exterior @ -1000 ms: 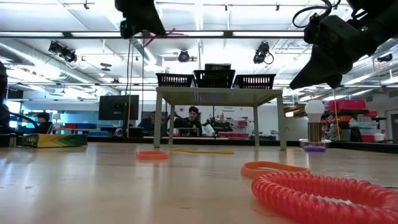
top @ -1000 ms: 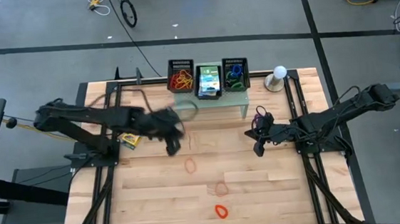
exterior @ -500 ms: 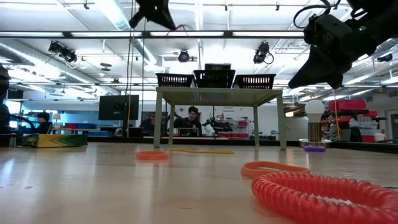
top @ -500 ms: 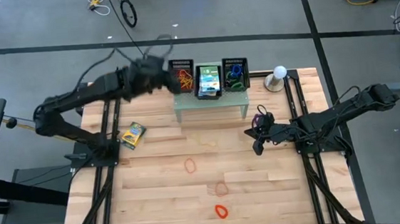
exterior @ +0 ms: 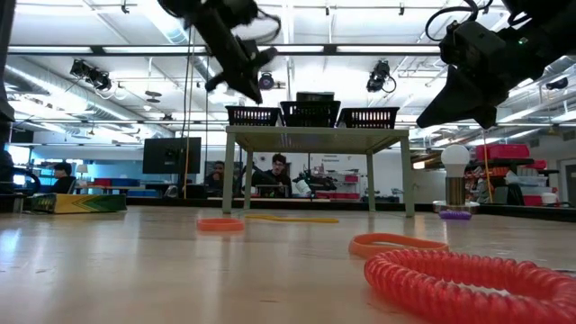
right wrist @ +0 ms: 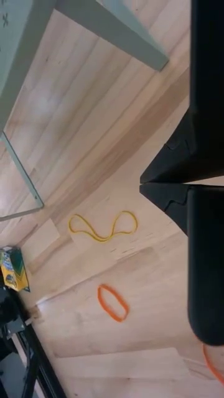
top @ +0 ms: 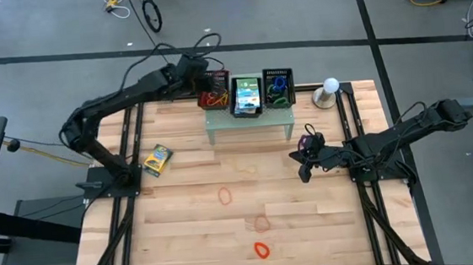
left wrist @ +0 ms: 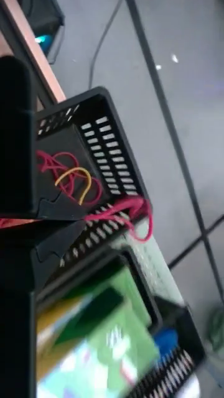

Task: Pick & Place Office Desk Supplies
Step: Put the red rubber band into the left black bin on the shelf

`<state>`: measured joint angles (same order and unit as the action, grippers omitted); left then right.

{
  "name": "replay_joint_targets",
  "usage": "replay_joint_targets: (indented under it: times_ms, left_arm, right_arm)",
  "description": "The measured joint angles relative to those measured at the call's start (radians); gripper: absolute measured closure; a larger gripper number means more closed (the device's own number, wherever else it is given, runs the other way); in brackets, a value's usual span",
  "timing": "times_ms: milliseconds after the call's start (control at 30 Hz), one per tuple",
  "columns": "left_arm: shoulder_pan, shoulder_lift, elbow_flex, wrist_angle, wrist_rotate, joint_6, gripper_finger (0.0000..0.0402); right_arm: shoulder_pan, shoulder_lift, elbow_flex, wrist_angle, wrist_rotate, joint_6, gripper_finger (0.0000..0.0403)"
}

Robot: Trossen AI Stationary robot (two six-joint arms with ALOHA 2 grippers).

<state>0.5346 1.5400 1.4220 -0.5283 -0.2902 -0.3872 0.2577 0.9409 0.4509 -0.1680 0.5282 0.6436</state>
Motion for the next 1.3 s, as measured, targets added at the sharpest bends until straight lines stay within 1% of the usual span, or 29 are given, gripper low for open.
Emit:
replay_joint_targets:
  times_ms: [200, 367, 467, 567, 667, 900, 1067, 1200, 1300]
  left_arm:
    - [0.019, 0.065, 0.0, 0.031, -0.01, -0.008, 0.0399]
    - [0.014, 0.068, 0.0, 0.031, -0.019, -0.015, 0.0391]
    - [0.012, 0.066, 0.0, -0.003, -0.007, -0.015, 0.0384]
    - [-0.004, 0.05, 0.0, -0.026, -0.012, -0.016, 0.0388]
    - [-0.031, 0.025, 0.0, -0.016, -0.05, -0.008, 0.0397]
    - [-0.05, -0.024, 0.0, -0.013, -0.137, -0.001, 0.0397]
    - [-0.052, -0.026, 0.0, -0.015, -0.178, 0.01, 0.0397]
    - [-0.076, -0.029, 0.0, 0.007, -0.263, 0.026, 0.0398]
    - [-0.093, -0.035, 0.0, 0.029, -0.275, 0.044, 0.0398]
  right_arm:
    - [0.0, 0.0, 0.0, 0.0, 0.014, 0.007, 0.0396]
    - [0.0, 0.0, 0.0, 0.0, 0.018, 0.007, 0.0396]
    - [0.0, 0.0, 0.0, 0.0, 0.018, 0.007, 0.0396]
    - [0.0, 0.0, 0.0, 0.0, 0.018, 0.007, 0.0396]
    - [0.0, 0.0, 0.0, 0.0, 0.019, 0.007, 0.0396]
    - [0.0, 0.0, 0.0, 0.0, 0.022, 0.006, 0.0396]
    - [0.0, 0.0, 0.0, 0.0, 0.022, 0.006, 0.0396]
    - [0.0, 0.0, 0.0, 0.0, 0.023, 0.007, 0.0396]
    - [0.0, 0.0, 0.0, 0.0, 0.024, 0.007, 0.0396]
